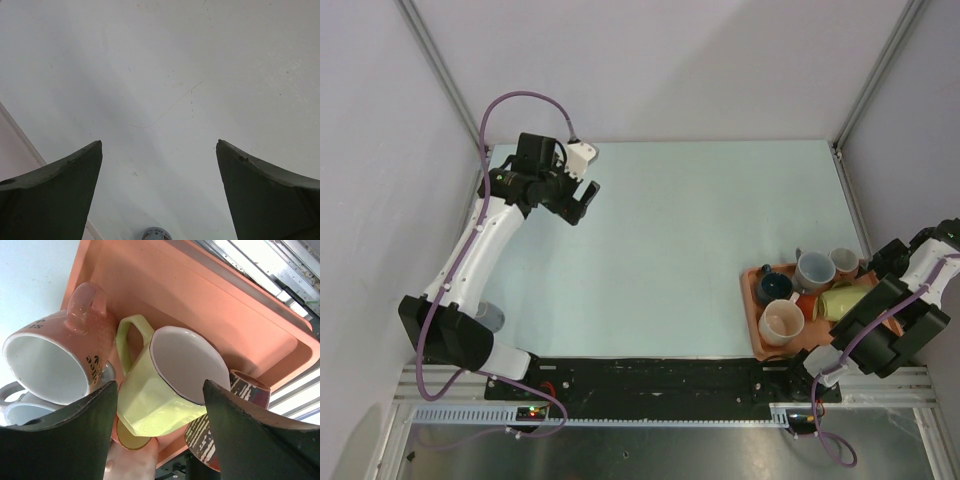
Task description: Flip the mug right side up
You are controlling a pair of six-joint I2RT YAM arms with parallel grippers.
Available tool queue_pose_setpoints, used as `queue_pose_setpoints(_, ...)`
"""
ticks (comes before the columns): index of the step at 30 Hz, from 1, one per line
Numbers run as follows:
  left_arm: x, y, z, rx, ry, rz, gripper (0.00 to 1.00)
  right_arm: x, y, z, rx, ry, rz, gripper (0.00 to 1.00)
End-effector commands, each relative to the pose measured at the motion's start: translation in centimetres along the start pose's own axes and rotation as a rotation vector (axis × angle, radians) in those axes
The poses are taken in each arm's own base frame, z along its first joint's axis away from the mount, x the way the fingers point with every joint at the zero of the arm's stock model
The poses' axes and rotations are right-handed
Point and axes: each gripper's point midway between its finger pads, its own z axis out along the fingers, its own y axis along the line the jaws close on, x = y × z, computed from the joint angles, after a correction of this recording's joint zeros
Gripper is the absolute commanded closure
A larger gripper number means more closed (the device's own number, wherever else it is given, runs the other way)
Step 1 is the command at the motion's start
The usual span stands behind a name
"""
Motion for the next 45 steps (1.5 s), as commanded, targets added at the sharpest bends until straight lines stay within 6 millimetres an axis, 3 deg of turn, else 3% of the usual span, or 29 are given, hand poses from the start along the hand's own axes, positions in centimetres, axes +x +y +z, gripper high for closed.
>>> queue_pose_setpoints(1,-1.5,0.3,-2.0,-0.013,-0.070,0.024,0.02,0.0,0.7,-0.2,-0.048,-0.003,0.031,0.29)
queue_pose_setpoints(14,-1.5,0.1,-2.2,-0.001,-0.078,0.026,0.02,2.8,0.9,1.1,-0.095,0.058,0.068,0.36)
queue_pose_setpoints(28,-1.6,0.3,-2.6,-0.015,-0.082,0.036,0.02,2.7,1.5,-0.6,-0.126,0.017,0.057,0.97)
queue_pose_setpoints(38,-1.7,0.2,-2.7,-0.011,-0.088,0.039,0.02,2.1,0.4,-3.3,0.053,-0.107,-0.025,1.00)
queue_pose_setpoints(42,-1.7,0.2,-2.7,-0.008,-0.087,0.037,0.02,0.6,-0.2,-4.6,0.164,-0.234,-0.075,1.00)
queue_pose_setpoints(45,-1.6,0.1,-2.7,-0.007,-0.087,0.038,0.02,-1.2,0.7,-6.1,0.193,-0.377,-0.116,1.00)
